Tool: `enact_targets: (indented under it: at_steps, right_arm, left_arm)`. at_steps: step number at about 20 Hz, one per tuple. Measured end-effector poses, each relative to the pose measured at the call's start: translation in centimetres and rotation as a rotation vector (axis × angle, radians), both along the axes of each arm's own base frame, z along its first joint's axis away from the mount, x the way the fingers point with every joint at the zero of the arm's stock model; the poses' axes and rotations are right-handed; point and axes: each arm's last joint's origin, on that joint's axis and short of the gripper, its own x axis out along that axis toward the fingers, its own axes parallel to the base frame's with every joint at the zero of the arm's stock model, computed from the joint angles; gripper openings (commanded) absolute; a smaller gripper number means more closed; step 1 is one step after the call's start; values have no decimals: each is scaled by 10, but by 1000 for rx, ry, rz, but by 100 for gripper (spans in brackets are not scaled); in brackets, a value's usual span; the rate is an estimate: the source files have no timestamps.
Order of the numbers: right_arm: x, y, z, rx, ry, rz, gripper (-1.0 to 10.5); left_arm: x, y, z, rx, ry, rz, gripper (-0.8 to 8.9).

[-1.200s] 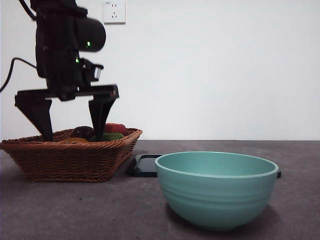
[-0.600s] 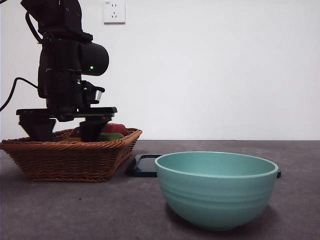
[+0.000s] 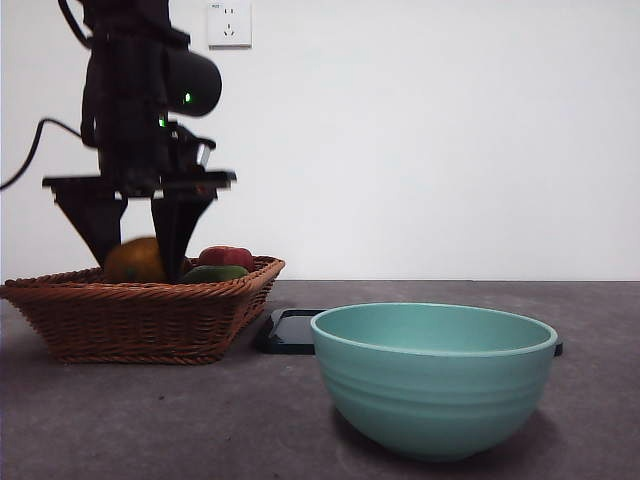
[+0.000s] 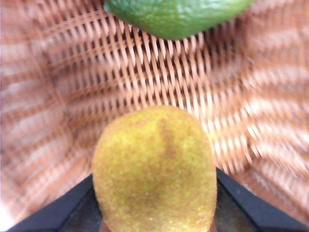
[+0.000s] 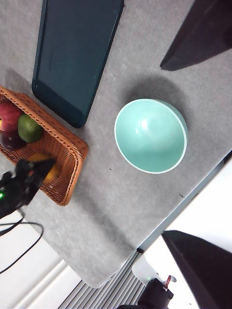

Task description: Pick up the wifruite, put it on the bowl, pick up the plate, put it on desk

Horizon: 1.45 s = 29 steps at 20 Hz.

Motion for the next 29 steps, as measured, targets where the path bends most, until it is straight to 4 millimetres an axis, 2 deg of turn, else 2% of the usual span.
enact_targets:
  at_steps: [3, 5, 9, 12, 16, 18, 23, 29]
  right_arm:
    - [0, 0, 0, 0, 0, 0, 589]
    - [0, 0, 0, 0, 0, 0, 589]
    - [-2, 0, 0, 9, 22, 11, 589]
    - [-9, -2, 9, 8, 30, 10, 588]
    - [-23, -5, 23, 5, 40, 10, 588]
    - [-31, -7, 29, 0, 51, 11, 588]
    - [-42, -9, 44, 3, 17, 10, 588]
    - [-44, -10, 46, 4, 10, 10, 588]
  left_arm:
    - [-9, 4, 36, -22, -60, -16, 220]
    - [-25, 10, 68, -53, -139, -18, 220]
    - [-73, 26, 124, -96, -240, -32, 220]
    - [-106, 32, 145, -105, -254, -58, 220]
    - [-144, 30, 165, -131, -277, -127, 220]
    - [-157, 23, 169, -152, -284, -159, 220]
    - [-179, -6, 168, -196, -256, -235, 220]
    - [-198, -36, 161, -230, -222, -304, 220]
